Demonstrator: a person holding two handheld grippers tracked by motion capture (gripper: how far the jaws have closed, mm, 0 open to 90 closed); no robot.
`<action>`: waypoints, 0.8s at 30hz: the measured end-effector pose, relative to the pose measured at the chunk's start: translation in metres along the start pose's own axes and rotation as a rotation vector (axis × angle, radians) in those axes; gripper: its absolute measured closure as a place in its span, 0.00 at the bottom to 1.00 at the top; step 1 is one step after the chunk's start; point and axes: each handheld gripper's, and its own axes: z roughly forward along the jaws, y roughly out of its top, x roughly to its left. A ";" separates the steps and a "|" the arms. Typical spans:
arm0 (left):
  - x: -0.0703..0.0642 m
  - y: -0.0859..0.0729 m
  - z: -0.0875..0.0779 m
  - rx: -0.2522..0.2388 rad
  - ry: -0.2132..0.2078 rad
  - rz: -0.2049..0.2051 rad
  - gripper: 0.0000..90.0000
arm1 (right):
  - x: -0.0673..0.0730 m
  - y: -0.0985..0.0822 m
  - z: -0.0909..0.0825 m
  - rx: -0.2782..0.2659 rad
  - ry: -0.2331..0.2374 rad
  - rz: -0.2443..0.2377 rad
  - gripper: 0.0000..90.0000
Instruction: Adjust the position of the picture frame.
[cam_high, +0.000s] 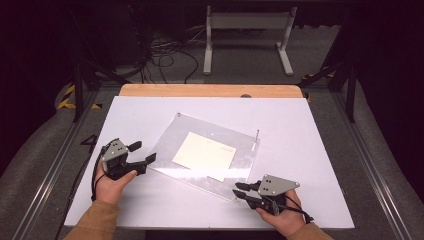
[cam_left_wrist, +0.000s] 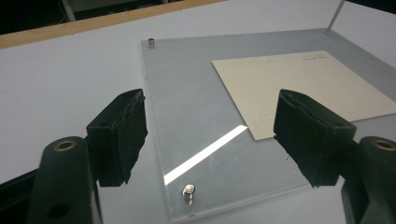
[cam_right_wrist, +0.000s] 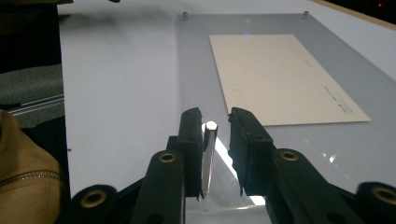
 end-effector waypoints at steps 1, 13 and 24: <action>0.000 0.000 0.000 0.003 0.000 -0.001 0.29 | 0.000 0.000 0.001 0.008 0.004 0.004 0.85; 0.001 -0.001 0.002 0.006 -0.001 -0.008 0.29 | 0.001 -0.001 0.004 0.061 0.016 0.019 0.94; 0.004 -0.001 0.000 -0.007 -0.014 -0.036 0.29 | -0.014 0.003 -0.015 0.102 -0.121 0.039 0.94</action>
